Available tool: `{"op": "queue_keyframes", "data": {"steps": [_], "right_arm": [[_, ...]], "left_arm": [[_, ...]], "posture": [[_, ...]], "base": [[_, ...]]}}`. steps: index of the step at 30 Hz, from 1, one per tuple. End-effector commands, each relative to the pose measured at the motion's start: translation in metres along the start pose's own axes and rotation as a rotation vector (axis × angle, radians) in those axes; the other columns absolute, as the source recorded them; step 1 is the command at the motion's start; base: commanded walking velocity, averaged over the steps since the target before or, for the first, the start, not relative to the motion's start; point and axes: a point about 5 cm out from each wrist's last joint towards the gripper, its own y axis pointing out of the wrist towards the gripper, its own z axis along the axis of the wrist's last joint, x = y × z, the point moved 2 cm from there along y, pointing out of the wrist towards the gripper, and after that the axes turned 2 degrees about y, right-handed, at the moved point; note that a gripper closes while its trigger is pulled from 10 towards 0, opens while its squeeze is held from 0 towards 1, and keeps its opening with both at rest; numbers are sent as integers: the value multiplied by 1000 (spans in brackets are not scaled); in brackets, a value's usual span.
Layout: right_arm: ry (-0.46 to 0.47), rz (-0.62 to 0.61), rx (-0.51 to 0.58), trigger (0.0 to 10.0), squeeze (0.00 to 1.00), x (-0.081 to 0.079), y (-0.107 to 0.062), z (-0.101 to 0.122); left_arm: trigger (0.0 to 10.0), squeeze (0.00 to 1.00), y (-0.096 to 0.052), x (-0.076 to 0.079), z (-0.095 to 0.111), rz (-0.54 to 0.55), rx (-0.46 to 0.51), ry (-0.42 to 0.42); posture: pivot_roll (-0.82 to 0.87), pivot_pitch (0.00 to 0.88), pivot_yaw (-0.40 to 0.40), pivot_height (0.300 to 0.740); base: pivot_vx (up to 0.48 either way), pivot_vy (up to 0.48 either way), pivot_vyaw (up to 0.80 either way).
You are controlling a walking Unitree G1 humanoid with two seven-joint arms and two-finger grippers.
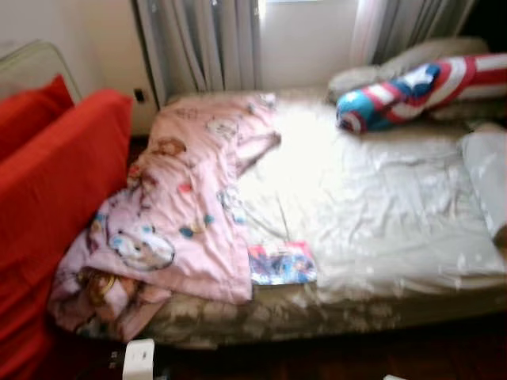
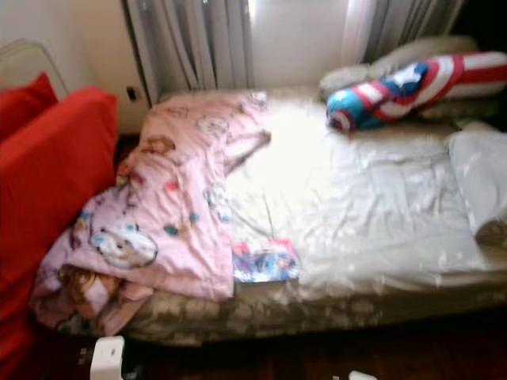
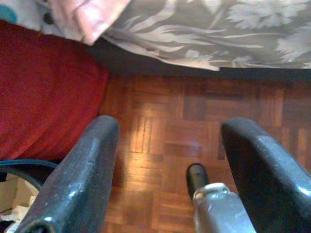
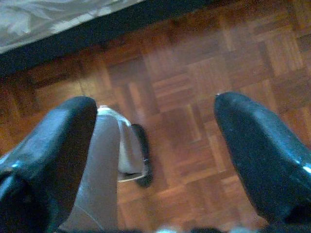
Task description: Clean up the room
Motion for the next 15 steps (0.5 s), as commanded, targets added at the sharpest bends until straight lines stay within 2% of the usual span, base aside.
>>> {"op": "queue_keyframes", "data": {"steps": [1,15], "right_arm": [[4,-5,1,10000,0,2,0,1],[9,-4,3,10000,0,1,1,3]], "left_arm": [[10000,0,0,2,-2,-1,-11,-5],[10000,0,0,2,-2,-5,-15,-6]], "posture": [[-124,0,55,740],[-129,0,59,740]], "base": [[0,-371,0],[0,-374,0]]}}
